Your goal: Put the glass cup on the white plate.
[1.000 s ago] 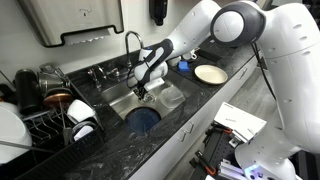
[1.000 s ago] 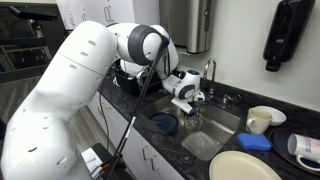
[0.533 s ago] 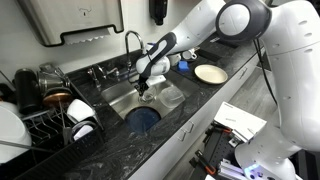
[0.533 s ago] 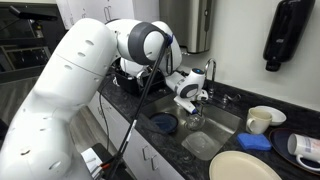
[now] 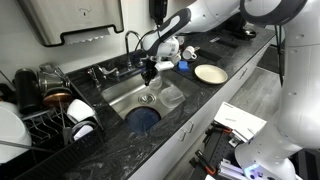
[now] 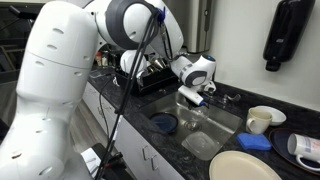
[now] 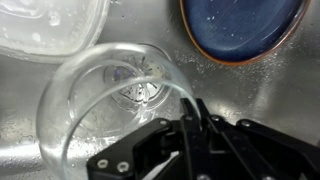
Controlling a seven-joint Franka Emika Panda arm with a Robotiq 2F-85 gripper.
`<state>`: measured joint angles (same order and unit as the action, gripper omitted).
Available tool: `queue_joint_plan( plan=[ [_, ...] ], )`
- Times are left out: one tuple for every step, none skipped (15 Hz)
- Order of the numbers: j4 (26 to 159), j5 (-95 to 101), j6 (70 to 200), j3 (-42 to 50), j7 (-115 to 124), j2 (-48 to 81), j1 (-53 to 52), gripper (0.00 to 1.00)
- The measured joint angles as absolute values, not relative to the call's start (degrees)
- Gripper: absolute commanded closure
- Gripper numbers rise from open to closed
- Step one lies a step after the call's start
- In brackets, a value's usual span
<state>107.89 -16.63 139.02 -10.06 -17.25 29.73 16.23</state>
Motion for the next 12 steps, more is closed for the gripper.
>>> queue_joint_plan(
  plan=[
    [107.99, -17.40, 135.71, -9.92, -18.14, 28.02, 16.67, 0.99],
    [108.01, -18.11, 132.30, -9.69, -19.03, 26.48, 16.89, 0.99],
    [108.11, -18.70, 129.11, -9.42, -19.93, 24.99, 16.91, 0.99],
    [108.27, -19.14, 126.33, -9.23, -20.71, 23.58, 16.84, 0.99],
    [108.54, -19.53, 124.15, -9.01, -21.29, 22.29, 16.67, 0.99],
    [108.80, -19.72, 122.61, -8.66, -21.48, 21.16, 16.36, 0.99],
    [108.93, -19.83, 121.38, -8.18, -21.48, 20.21, 15.97, 0.99],
    [109.06, -19.94, 120.59, -7.58, -21.48, 19.44, 15.59, 0.99],
    [109.11, -20.03, 120.25, -6.88, -21.48, 18.81, 15.26, 0.99],
    [109.19, -20.08, 120.22, -6.05, -21.37, 18.29, 15.01, 0.94],
    [109.14, -20.08, 120.22, -5.37, -21.38, 18.16, 14.75, 0.94],
    [109.14, -20.08, 120.22, -4.97, -21.39, 18.27, 14.49, 0.94]
  ],
)
